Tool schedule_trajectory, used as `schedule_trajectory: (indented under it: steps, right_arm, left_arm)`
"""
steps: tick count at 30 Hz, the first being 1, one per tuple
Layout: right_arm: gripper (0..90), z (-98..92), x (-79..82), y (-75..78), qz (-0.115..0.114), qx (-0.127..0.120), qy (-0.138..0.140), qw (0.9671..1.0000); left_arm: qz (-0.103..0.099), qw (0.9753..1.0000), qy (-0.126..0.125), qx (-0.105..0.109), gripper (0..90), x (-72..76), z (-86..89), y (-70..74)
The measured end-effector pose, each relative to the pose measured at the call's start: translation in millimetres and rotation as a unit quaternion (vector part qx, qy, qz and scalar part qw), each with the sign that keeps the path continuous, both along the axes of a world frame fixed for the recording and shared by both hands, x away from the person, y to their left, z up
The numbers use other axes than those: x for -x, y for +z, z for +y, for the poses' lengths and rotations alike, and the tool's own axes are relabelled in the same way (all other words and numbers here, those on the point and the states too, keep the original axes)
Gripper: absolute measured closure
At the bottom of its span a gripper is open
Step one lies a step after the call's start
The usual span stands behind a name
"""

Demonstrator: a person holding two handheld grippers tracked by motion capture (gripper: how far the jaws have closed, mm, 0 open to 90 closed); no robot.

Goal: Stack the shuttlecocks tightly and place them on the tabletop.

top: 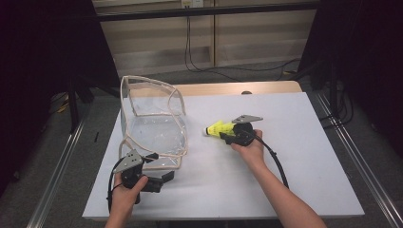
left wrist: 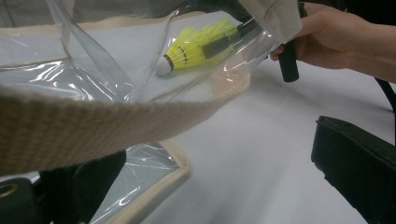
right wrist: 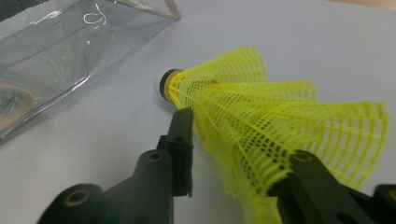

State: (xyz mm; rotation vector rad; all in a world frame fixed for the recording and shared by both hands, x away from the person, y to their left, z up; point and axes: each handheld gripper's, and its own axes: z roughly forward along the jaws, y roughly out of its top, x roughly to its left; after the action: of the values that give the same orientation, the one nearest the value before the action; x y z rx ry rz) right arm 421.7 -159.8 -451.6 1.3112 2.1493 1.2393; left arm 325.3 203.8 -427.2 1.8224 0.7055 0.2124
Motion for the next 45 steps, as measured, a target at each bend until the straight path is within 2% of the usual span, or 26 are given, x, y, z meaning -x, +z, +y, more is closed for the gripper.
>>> schedule_trajectory:
  steps: [2,6,10,13,14,20,29,35,45]
  right_arm:
    - [59.0,0.6,-0.2,-0.2,0.001,0.001,-0.004,1.0]
    - [56.7,2.3,-1.1,0.1,-0.003,-0.002,-0.01,0.9999]
    - [52.9,4.7,-3.7,-1.2,-0.006,0.004,-0.017,0.9998]
    - [56.8,6.9,-5.1,-4.2,-0.006,0.006,-0.024,0.9997]
    - [63.0,6.8,-5.5,-4.8,-0.006,0.006,-0.027,0.9996]
    - [78.4,4.9,-9.7,-6.9,-0.009,0.011,-0.029,0.9995]
    - [80.9,4.5,-9.6,-2.0,-0.008,0.016,-0.016,0.9997]
    - [81.1,-1.0,-9.5,1.2,0.001,-0.001,-0.014,0.9999]
    - [81.1,-3.1,-3.1,13.9,-0.004,-0.01,0.003,0.9999]
  left_arm:
    - [0.001,1.0,0.001,0.001,3.3,0.0,-0.3,-0.2]
    - [0.002,1.0,0.001,0.001,3.3,0.0,-0.4,-0.3]
    - [0.002,1.0,0.001,0.001,3.3,-0.1,-0.3,-0.4]
    - [0.002,1.0,0.0,0.001,3.3,-0.4,-0.1,-0.7]
    - [0.003,1.0,0.001,0.002,3.3,-0.5,-0.4,-1.0]
    - [0.001,1.0,0.003,0.003,3.3,-0.9,0.9,-0.9]
    - [0.002,1.0,0.004,0.002,3.3,0.3,1.5,-0.9]
    - [0.002,1.0,0.006,0.001,3.3,0.8,4.5,-0.9]
    - [-0.001,1.0,0.009,0.003,3.3,1.3,4.8,-0.4]
